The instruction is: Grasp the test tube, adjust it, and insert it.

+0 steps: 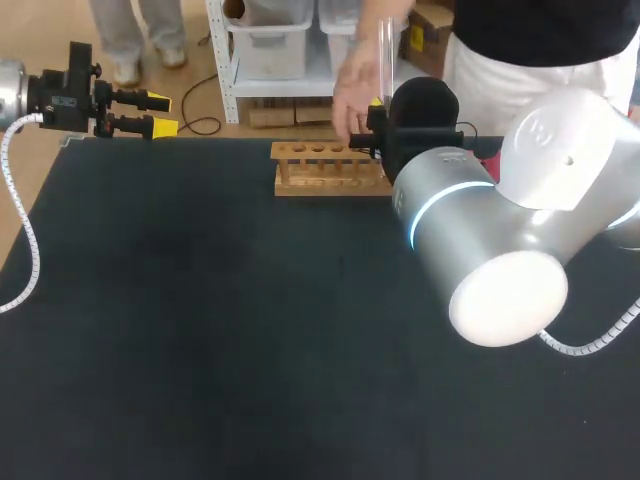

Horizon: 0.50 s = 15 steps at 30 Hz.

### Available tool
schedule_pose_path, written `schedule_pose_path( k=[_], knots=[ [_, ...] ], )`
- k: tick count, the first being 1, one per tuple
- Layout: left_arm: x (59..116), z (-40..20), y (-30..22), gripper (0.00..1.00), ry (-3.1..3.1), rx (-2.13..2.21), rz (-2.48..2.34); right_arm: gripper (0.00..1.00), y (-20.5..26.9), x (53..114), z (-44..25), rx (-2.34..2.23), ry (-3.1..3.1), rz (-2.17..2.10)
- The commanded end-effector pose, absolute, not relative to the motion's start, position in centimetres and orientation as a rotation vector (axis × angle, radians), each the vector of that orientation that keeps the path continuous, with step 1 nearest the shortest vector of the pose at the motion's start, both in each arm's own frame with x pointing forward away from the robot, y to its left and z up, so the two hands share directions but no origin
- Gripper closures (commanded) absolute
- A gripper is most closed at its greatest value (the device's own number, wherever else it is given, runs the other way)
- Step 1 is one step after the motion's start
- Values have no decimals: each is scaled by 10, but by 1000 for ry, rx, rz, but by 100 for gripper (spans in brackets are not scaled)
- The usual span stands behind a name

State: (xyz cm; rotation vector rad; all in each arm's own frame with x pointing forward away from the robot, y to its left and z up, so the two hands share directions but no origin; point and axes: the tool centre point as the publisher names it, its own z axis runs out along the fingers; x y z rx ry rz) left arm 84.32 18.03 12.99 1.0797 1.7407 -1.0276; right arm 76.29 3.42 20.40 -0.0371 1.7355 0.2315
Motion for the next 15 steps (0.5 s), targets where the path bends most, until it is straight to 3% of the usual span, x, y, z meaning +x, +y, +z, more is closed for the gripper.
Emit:
schedule_pose_path(
  k=[1, 15],
  knots=[
    [843, 129, 181, 0, 1736, 1080, -1028, 100, 31, 763, 203, -48, 1727, 246],
    [843, 129, 181, 0, 1736, 1080, -1028, 100, 25, 783, 198, -31, 1631, 245]
  ],
)
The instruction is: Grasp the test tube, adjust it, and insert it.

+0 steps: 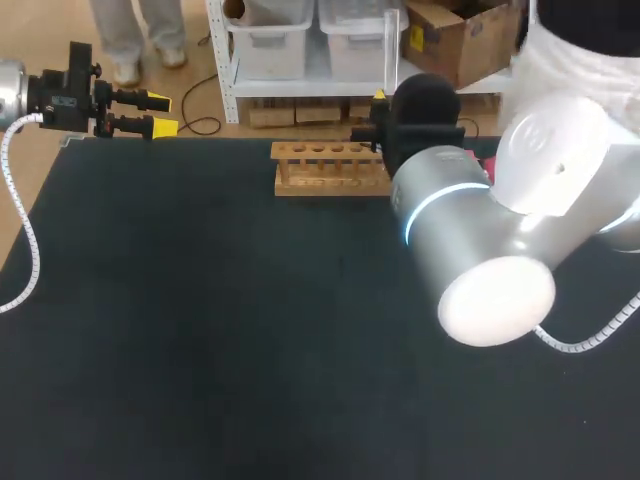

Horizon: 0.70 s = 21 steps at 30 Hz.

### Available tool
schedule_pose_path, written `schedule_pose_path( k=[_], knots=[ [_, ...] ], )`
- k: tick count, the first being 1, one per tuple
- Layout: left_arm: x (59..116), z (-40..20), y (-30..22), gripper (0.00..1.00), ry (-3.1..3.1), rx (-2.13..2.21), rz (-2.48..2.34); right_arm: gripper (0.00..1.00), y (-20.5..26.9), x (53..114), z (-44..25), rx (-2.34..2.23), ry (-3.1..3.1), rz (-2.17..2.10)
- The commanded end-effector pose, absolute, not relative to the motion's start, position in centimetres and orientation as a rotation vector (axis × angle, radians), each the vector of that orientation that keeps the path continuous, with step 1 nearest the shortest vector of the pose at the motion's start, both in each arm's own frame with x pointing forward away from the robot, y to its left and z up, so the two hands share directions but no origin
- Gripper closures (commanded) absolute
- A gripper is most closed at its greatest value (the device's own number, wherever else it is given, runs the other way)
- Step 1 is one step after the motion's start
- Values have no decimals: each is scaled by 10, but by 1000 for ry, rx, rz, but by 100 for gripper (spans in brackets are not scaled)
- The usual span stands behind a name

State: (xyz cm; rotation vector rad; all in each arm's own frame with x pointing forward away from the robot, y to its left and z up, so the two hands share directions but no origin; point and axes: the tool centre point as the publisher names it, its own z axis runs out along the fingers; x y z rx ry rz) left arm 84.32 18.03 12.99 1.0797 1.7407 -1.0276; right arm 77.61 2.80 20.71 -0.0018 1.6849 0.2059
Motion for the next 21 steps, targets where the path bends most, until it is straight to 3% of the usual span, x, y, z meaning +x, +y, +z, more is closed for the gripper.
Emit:
schedule_pose_path(
  k=[1, 21],
  knots=[
    [843, 129, 181, 0, 1736, 1080, -1028, 100, 25, 785, 197, -30, 1630, 245],
    [843, 129, 181, 0, 1736, 1080, -1028, 100, 40, 788, 132, -84, 1828, 313]
  ],
)
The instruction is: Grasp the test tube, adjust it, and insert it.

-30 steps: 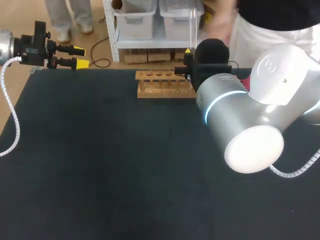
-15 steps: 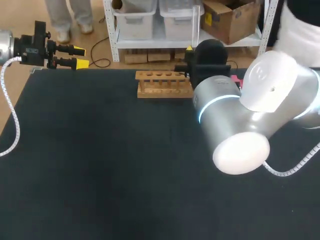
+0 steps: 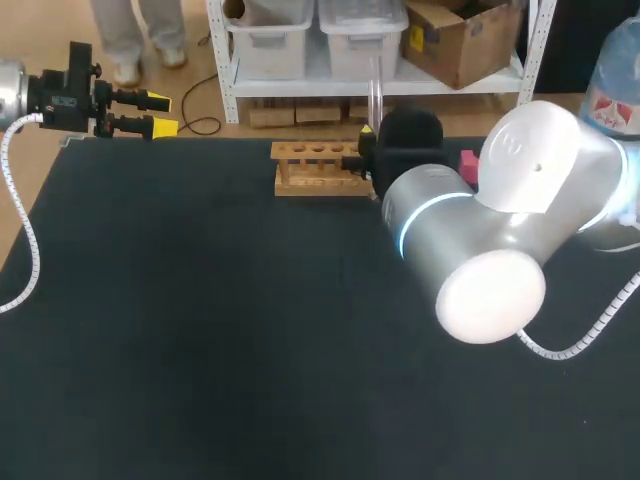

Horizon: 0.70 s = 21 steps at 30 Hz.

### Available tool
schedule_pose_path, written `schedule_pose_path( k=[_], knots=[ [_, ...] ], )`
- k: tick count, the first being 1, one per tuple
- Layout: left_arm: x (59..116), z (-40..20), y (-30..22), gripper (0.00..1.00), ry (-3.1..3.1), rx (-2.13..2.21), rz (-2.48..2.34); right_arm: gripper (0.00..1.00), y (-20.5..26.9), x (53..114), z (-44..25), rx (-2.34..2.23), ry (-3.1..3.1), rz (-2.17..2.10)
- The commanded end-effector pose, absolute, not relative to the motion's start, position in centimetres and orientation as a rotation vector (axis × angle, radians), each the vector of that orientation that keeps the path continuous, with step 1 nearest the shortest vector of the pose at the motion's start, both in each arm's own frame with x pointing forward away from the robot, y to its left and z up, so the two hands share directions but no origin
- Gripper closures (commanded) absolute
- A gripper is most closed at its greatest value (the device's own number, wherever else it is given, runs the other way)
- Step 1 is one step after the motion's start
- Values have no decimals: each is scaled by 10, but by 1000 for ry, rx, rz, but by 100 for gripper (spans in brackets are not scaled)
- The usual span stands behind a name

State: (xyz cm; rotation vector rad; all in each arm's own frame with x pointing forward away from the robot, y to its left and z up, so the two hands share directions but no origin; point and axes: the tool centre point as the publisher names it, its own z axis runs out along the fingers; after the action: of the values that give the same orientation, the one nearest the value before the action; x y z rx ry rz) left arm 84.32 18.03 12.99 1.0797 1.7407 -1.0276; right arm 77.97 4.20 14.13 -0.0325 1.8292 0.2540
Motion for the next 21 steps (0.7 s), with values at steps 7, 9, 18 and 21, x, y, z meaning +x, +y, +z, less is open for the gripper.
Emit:
schedule_pose_path(
  k=[7, 9, 18, 21],
  knots=[
    [843, 129, 181, 0, 1736, 1080, -1028, 100, 43, 787, 106, -101, 1892, 334],
    [843, 129, 181, 0, 1736, 1080, -1028, 100, 44, 786, 99, -92, 1912, 341],
    [843, 129, 181, 0, 1736, 1080, -1028, 100, 44, 788, 81, -90, 1978, 375],
    [843, 129, 181, 0, 1736, 1080, -1028, 100, 42, 792, 79, -88, 1998, 377]
  ],
)
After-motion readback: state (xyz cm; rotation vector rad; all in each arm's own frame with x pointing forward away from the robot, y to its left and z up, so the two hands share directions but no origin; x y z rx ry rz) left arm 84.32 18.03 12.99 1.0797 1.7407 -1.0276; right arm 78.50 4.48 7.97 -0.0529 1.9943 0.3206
